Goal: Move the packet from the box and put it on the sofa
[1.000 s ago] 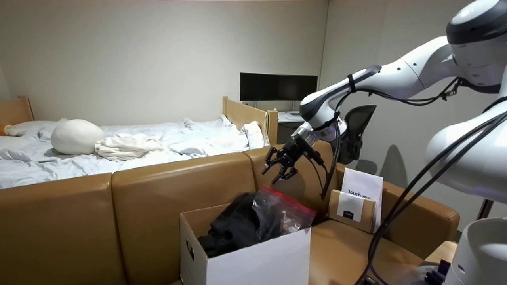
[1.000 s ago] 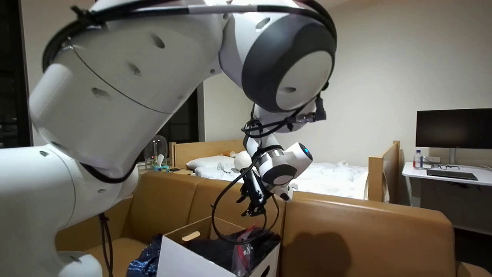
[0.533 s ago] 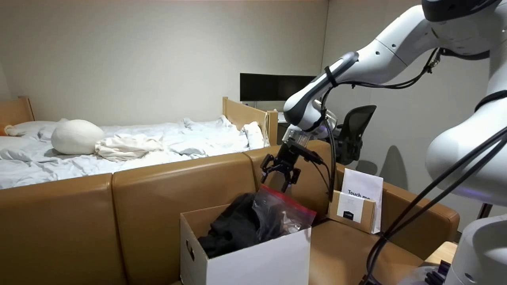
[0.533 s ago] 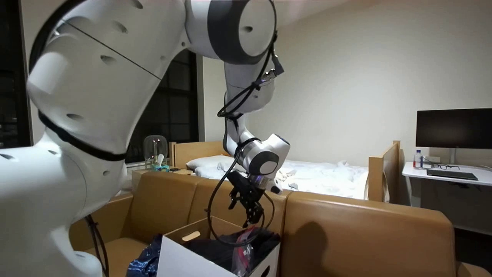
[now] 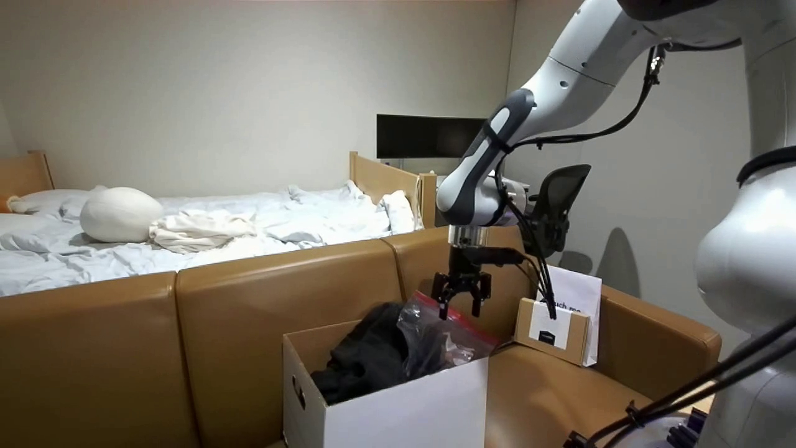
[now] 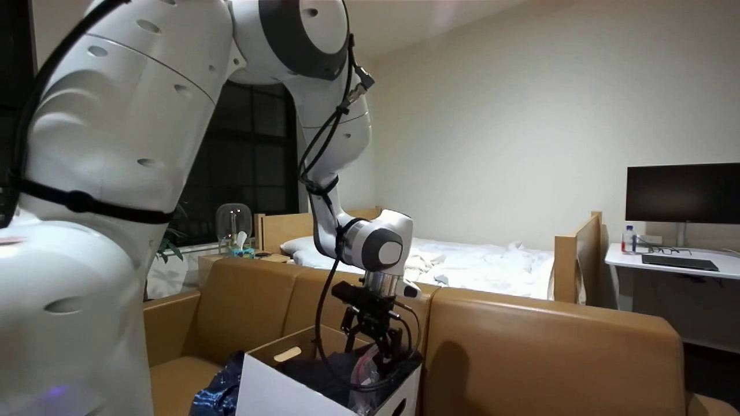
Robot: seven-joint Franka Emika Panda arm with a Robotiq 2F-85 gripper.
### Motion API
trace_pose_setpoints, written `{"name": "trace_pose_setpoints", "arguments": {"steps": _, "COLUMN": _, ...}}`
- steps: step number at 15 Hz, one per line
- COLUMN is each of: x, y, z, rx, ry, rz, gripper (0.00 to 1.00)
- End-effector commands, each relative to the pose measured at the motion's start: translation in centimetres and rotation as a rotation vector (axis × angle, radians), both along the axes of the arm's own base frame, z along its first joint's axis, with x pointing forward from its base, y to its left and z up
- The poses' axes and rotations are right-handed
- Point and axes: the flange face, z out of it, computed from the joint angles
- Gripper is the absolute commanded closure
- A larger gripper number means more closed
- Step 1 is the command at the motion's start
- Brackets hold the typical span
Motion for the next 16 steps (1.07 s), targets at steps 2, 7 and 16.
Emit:
{"name": "trace_pose_setpoints", "arguments": {"steps": 2, "x": 1.0, "y": -0.2, "z": 1.3, "rx": -0.197, "ry": -0.094, "rz": 0.132, "gripper": 0.0}}
{"name": "trace_pose_setpoints", "arguments": {"steps": 7, "x": 0.9, "y": -0.1, "z": -1.0, "rx": -0.216, "ry": -0.298, "rz": -0.07, "gripper": 0.0}}
{"name": "trace_pose_setpoints", "arguments": {"steps": 16, "x": 0.9, "y": 1.7, "z": -4.2, "rx": 0.0, "ry": -0.273, "rz": -0.422, "gripper": 0.0}}
